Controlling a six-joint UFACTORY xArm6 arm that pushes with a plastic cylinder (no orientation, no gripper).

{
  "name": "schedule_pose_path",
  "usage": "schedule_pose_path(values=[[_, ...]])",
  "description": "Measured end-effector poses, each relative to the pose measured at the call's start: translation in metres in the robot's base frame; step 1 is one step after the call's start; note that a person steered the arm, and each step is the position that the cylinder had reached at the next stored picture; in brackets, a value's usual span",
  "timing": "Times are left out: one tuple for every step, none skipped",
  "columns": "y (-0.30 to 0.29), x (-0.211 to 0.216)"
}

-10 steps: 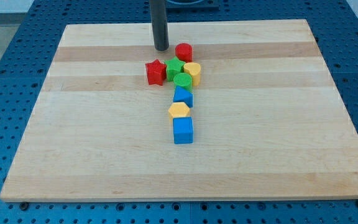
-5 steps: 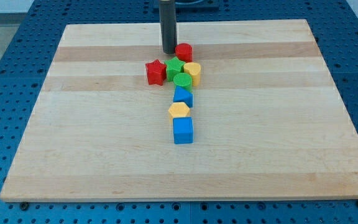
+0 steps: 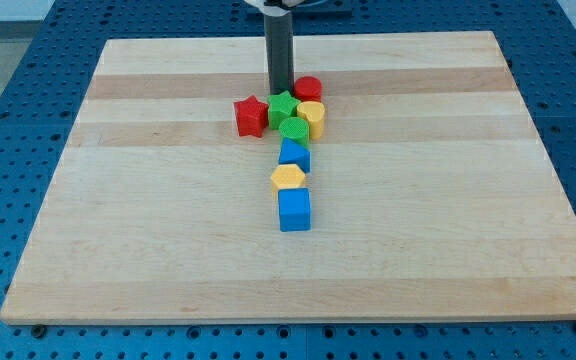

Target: Push the red circle to the right of the yellow heart

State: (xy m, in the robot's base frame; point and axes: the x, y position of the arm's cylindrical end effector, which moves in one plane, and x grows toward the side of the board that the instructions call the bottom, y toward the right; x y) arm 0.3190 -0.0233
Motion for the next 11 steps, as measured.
schedule_pose_path(values=[[0.006, 0.0], [0.01, 0.0], [0.014, 0.0], [0.02, 0.0], [0.031, 0.0], [0.041, -0.001], [0.049, -0.008], [0.049, -0.022], [0.049, -0.048], [0.063, -0.061], [0.082, -0.062]])
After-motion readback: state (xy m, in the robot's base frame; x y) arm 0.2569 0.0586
